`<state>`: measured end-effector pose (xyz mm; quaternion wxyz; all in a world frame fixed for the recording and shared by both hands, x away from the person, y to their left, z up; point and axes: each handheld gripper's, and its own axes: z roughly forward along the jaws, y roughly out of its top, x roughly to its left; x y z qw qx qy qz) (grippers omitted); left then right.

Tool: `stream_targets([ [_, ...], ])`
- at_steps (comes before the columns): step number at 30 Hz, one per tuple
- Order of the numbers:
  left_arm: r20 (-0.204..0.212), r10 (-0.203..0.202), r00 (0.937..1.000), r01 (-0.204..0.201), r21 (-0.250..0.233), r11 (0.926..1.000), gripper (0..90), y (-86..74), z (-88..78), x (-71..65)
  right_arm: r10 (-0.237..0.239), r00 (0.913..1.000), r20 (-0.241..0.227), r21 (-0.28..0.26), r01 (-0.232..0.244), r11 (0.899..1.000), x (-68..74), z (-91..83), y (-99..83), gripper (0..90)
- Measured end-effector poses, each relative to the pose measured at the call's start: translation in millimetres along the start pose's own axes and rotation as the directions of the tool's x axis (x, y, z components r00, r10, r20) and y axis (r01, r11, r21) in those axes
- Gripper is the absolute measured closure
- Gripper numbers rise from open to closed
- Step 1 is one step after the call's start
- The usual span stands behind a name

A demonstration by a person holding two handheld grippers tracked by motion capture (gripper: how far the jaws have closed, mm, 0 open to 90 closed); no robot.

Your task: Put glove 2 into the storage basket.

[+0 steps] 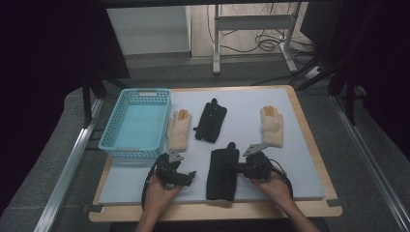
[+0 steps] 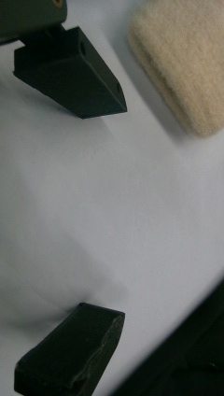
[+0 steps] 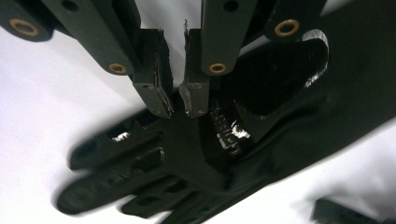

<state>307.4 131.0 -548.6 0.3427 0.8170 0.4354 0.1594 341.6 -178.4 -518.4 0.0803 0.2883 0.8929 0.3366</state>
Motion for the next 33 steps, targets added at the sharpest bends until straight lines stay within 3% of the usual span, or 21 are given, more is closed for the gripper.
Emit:
stream_targets([
  [3, 0.000, 0.000, 1.0000, 0.000, 0.000, 1.0000, 3.8, 0.0, 0.0, 0.0, -0.010, 0.9997, 0.021, -0.021, 0.010, 1.000, -3.5, -3.7, 7.1, 78.1],
  [9, 0.000, 0.002, 1.0000, -0.002, 0.003, 1.0000, 3.8, 0.0, -0.2, 0.2, 0.049, 0.9966, 0.066, -0.077, -0.044, 0.996, -39.7, -2.1, 31.2, 66.6],
  [14, 0.001, 0.002, 1.0000, -0.002, 0.003, 1.0000, 3.8, 0.1, -0.2, 0.3, 0.097, 0.9937, 0.056, -0.121, -0.090, 0.989, -63.7, 14.7, 63.2, 65.2],
  [21, 0.000, 0.003, 1.0000, -0.003, 0.004, 1.0000, 3.8, 0.1, -0.3, 0.4, 0.094, 0.9921, 0.084, -0.135, -0.082, 0.987, -77.2, 37.8, 98.0, 74.8],
  [25, 0.001, 0.003, 1.0000, -0.003, 0.004, 1.0000, 3.8, 0.1, -0.2, 0.5, 0.130, 0.9866, 0.099, -0.140, -0.115, 0.983, -88.0, 63.1, 118.7, 69.9],
  [31, 0.001, 0.002, 1.0000, -0.002, 0.003, 1.0000, 3.8, 0.0, -0.1, 0.4, 0.180, 0.9777, 0.108, -0.125, -0.166, 0.978, -99.8, 87.2, 126.7, 55.4],
  [33, 0.001, 0.002, 1.0000, -0.002, 0.003, 1.0000, 3.8, 0.0, -0.1, 0.3, 0.198, 0.9723, 0.123, -0.105, -0.186, 0.977, -100.5, 93.2, 126.7, 54.9],
])
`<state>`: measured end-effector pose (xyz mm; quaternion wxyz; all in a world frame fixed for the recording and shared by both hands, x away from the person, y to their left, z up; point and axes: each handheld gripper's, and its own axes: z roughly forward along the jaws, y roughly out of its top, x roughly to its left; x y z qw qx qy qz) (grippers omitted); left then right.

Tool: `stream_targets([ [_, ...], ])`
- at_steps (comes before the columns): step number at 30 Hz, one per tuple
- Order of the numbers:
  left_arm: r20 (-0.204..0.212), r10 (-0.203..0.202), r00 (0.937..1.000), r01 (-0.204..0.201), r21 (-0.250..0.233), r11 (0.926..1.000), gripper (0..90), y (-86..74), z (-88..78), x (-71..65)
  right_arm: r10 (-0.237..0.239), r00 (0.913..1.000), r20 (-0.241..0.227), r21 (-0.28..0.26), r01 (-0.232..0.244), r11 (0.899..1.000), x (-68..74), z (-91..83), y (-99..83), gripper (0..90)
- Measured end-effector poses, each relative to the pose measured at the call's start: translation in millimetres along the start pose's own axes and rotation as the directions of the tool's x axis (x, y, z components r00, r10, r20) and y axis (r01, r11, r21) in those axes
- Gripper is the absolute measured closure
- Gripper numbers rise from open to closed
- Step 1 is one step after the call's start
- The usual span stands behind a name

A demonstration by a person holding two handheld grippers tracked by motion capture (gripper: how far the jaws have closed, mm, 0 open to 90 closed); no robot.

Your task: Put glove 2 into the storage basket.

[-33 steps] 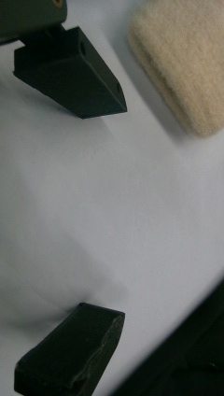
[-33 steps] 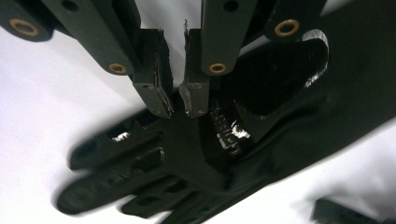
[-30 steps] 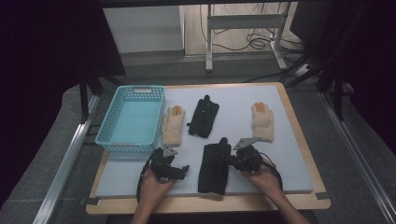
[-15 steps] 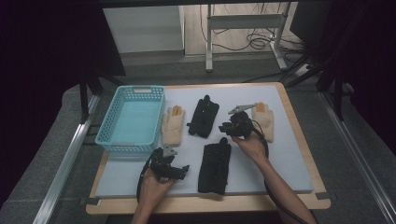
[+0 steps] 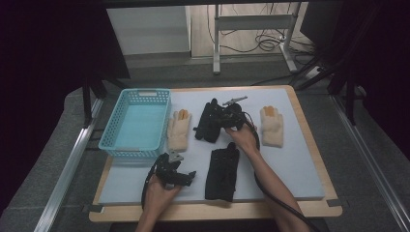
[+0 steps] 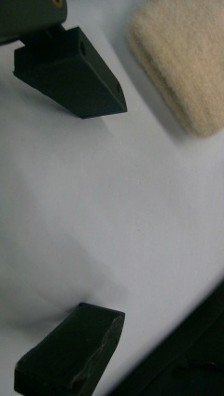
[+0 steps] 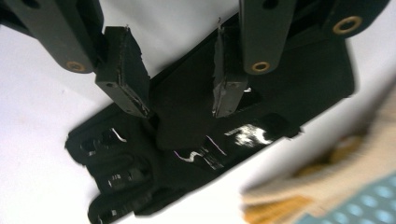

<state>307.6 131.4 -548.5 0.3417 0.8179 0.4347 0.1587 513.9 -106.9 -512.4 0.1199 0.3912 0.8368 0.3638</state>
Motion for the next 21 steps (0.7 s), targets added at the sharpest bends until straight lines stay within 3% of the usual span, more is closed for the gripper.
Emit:
stream_targets([
  [2, 0.000, -0.003, 1.0000, 0.003, 0.000, 1.0000, 3.8, -0.1, 0.0, -0.2, 0.007, 1.0000, 0.001, 0.023, -0.007, 1.000, 1.7, 5.5, -2.5, 56.6],
  [5, 0.000, -0.005, 1.0000, 0.005, -0.002, 1.0000, 3.8, -0.1, 0.2, -0.4, -0.011, 0.9990, 0.044, 0.032, 0.010, 0.999, 5.4, 8.7, -9.0, 68.6],
  [7, -0.001, -0.005, 1.0000, 0.005, -0.002, 1.0000, 3.8, -0.1, 0.1, -0.4, 0.010, 0.9998, 0.018, 0.013, -0.011, 1.000, 3.8, 7.1, -12.3, 83.4],
  [8, -0.001, -0.005, 1.0000, 0.005, -0.002, 1.0000, 3.8, -0.1, 0.1, -0.4, 0.021, 0.9997, 0.008, 0.010, -0.022, 1.000, 3.0, 6.5, -13.0, 84.9],
  [13, -0.001, 0.000, 1.0000, 0.000, 0.005, 1.0000, 3.8, 0.0, -0.1, 0.1, 0.036, 0.9982, -0.049, -0.026, -0.037, 0.999, 2.1, -4.4, -11.2, 86.3],
  [14, 0.000, -0.002, 1.0000, 0.002, 0.002, 1.0000, 3.8, 0.0, 0.1, -0.1, 0.033, 0.9967, -0.074, -0.033, -0.036, 0.999, 3.4, -10.2, -9.7, 86.3],
  [21, -0.001, -0.001, 1.0000, 0.001, 0.003, 1.0000, 3.8, 0.0, 0.0, -0.1, -0.016, 0.9939, -0.109, -0.081, 0.007, 0.997, 16.1, -53.0, -0.7, 86.2],
])
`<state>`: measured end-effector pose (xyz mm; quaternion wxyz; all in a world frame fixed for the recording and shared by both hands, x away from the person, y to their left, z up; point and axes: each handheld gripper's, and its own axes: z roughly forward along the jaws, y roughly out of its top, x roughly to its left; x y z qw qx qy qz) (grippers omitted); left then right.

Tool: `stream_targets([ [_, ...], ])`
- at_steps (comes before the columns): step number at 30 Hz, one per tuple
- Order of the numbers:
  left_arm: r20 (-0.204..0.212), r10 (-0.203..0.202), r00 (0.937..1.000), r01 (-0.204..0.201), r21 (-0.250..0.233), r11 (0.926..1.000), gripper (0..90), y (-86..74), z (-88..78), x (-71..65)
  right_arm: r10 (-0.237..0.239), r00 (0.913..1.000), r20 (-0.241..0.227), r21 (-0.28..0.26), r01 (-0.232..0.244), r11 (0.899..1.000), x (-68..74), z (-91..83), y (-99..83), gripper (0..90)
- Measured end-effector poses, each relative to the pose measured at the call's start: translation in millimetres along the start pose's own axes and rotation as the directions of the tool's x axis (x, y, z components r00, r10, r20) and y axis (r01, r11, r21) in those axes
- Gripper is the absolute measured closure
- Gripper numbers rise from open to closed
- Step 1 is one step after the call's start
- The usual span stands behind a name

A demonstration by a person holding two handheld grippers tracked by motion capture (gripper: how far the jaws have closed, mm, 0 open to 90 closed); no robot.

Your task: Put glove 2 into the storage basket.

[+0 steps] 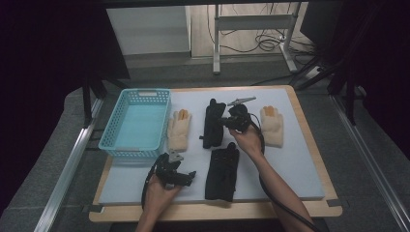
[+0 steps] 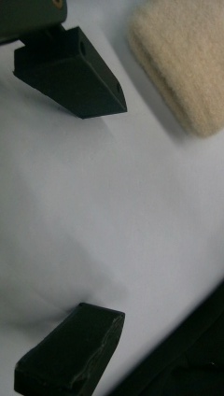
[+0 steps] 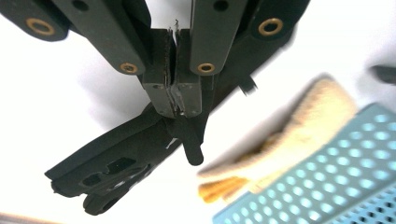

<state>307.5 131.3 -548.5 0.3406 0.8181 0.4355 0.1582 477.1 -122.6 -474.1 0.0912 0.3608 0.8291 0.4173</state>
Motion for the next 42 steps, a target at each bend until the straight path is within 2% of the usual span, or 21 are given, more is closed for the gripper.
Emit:
stream_targets([
  [4, 0.001, 0.002, 1.0000, -0.002, -0.003, 1.0000, 3.8, 0.0, 0.2, 0.1, -0.015, 0.9998, 0.016, -0.022, 0.015, 1.000, 1.8, -28.4, 6.4, 86.2],
  [7, 0.001, 0.002, 1.0000, -0.002, -0.003, 1.0000, 3.8, 0.0, 0.2, 0.1, -0.036, 0.9970, 0.068, -0.021, 0.037, 0.999, -3.5, -52.1, 8.7, 86.2],
  [8, 0.001, 0.001, 1.0000, -0.001, -0.004, 1.0000, 3.8, 0.0, 0.3, 0.1, -0.050, 0.9933, 0.104, -0.015, 0.052, 0.999, -6.7, -62.3, 9.2, 86.1],
  [11, 0.002, 0.001, 1.0000, -0.001, -0.002, 1.0000, 3.8, 0.1, 0.2, 0.1, -0.063, 0.9849, 0.161, -0.003, 0.064, 0.998, -15.0, -84.7, 8.0, 86.0],
  [14, 0.002, 0.001, 1.0000, -0.001, -0.002, 1.0000, 3.7, 0.1, 0.2, 0.2, -0.092, 0.9711, 0.220, 0.043, 0.085, 0.995, -21.5, -96.3, 2.6, 85.9],
  [15, 0.002, 0.001, 1.0000, -0.001, -0.002, 1.0000, 3.7, 0.1, 0.2, 0.1, -0.093, 0.9695, 0.227, 0.055, 0.082, 0.995, -23.0, -97.2, 0.7, 85.8],
  [18, 0.002, 0.001, 1.0000, -0.001, -0.002, 1.0000, 3.7, 0.1, 0.2, 0.1, -0.105, 0.9637, 0.245, 0.096, 0.084, 0.992, -26.0, -93.0, -6.8, 85.6],
  [21, 0.002, 0.001, 1.0000, -0.001, 0.000, 1.0000, 3.7, 0.1, 0.0, 0.1, -0.101, 0.9690, 0.225, 0.111, 0.078, 0.991, -23.7, -80.5, -12.0, 84.8],
  [29, 0.002, 0.001, 1.0000, -0.001, 0.000, 1.0000, 3.7, 0.1, 0.0, 0.3, -0.139, 0.9817, 0.130, 0.135, 0.122, 0.983, 9.9, -37.2, -9.2, 82.4],
  [32, 0.001, 0.003, 1.0000, -0.003, 0.000, 1.0000, 3.8, 0.1, 0.0, 0.2, -0.146, 0.9876, 0.057, 0.127, 0.138, 0.982, 25.3, -18.5, -6.8, 73.7],
  [35, 0.002, 0.003, 1.0000, -0.003, 0.000, 1.0000, 3.8, 0.0, 0.0, 0.3, -0.168, 0.9849, 0.042, 0.117, 0.162, 0.980, 33.8, -11.3, -2.9, 70.7],
  [37, 0.002, 0.003, 1.0000, -0.003, 0.000, 1.0000, 3.8, 0.0, 0.0, 0.3, -0.181, 0.9822, 0.052, 0.119, 0.173, 0.978, 32.6, -11.0, -0.9, 70.1],
  [42, 0.001, 0.003, 1.0000, -0.003, 0.001, 1.0000, 3.8, 0.1, 0.0, 0.3, -0.153, 0.9845, 0.087, 0.122, 0.142, 0.982, 6.3, -16.2, -7.7, 70.2],
])
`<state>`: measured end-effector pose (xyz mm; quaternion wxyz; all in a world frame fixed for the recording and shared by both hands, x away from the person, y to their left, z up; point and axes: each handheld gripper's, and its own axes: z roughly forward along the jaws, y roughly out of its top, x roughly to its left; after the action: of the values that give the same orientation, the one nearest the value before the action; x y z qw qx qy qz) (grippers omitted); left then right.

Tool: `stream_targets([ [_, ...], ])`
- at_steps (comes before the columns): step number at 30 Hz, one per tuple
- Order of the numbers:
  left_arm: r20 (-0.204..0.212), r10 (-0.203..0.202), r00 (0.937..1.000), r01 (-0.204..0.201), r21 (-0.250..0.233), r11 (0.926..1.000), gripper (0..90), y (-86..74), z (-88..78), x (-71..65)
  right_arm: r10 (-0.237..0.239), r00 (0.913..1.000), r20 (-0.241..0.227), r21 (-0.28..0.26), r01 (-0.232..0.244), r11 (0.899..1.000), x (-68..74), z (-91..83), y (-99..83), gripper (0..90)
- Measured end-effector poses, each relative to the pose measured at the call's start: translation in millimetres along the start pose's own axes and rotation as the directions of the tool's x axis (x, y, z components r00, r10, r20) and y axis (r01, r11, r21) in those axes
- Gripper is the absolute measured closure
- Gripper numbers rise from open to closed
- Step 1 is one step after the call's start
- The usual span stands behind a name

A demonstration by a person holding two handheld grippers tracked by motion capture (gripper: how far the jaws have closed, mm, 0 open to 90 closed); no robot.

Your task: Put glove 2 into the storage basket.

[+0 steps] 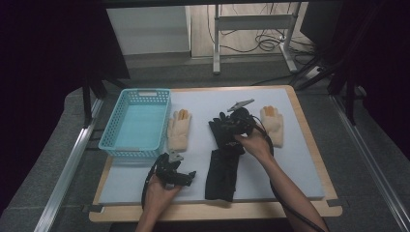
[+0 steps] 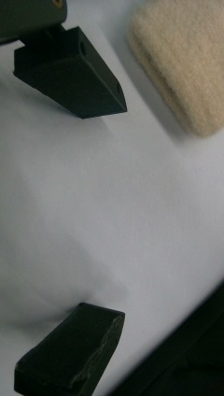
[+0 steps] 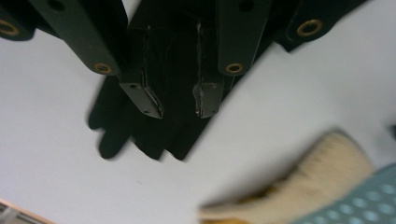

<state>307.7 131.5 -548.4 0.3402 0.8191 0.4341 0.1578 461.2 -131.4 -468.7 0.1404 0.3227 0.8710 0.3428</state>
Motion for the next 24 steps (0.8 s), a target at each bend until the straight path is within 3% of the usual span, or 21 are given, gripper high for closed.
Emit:
stream_targets([
  [2, 0.000, 0.000, 1.0000, 0.000, 0.001, 1.0000, 3.8, 0.0, 0.0, 0.0, 0.003, 1.0000, -0.005, 0.000, -0.003, 1.000, -10.1, 2.9, -7.9, 69.5],
  [5, 0.000, 0.000, 1.0000, 0.000, 0.002, 1.0000, 3.7, 0.1, -0.1, 0.0, -0.010, 0.9999, -0.009, -0.004, 0.010, 1.000, -16.3, 10.6, -14.8, 58.5],
  [8, 0.000, 0.000, 1.0000, 0.000, -0.001, 1.0000, 3.8, 0.0, 0.1, 0.0, -0.014, 0.9985, -0.053, -0.015, 0.013, 1.000, -18.2, 23.1, -18.6, 52.0],
  [12, 0.000, -0.002, 1.0000, 0.002, -0.002, 1.0000, 3.7, 0.0, 0.2, -0.1, -0.076, 0.9961, -0.045, 0.033, 0.078, 0.996, -14.4, 42.5, -20.7, 51.0],
  [16, 0.000, -0.001, 1.0000, 0.001, -0.002, 1.0000, 3.7, 0.0, 0.2, -0.1, -0.080, 0.9918, -0.100, 0.020, 0.083, 0.996, -14.5, 47.6, -24.4, 70.3],
  [19, -0.001, 0.000, 1.0000, 0.000, -0.002, 1.0000, 3.8, 0.0, 0.2, -0.2, -0.104, 0.9923, -0.068, 0.020, 0.105, 0.994, -11.6, 45.0, -25.5, 86.1],
  [24, 0.000, -0.001, 1.0000, 0.001, -0.001, 1.0000, 3.8, 0.0, 0.2, -0.1, -0.041, 0.9964, -0.074, 0.036, 0.044, 0.998, -12.5, 42.7, -22.6, 88.2],
])
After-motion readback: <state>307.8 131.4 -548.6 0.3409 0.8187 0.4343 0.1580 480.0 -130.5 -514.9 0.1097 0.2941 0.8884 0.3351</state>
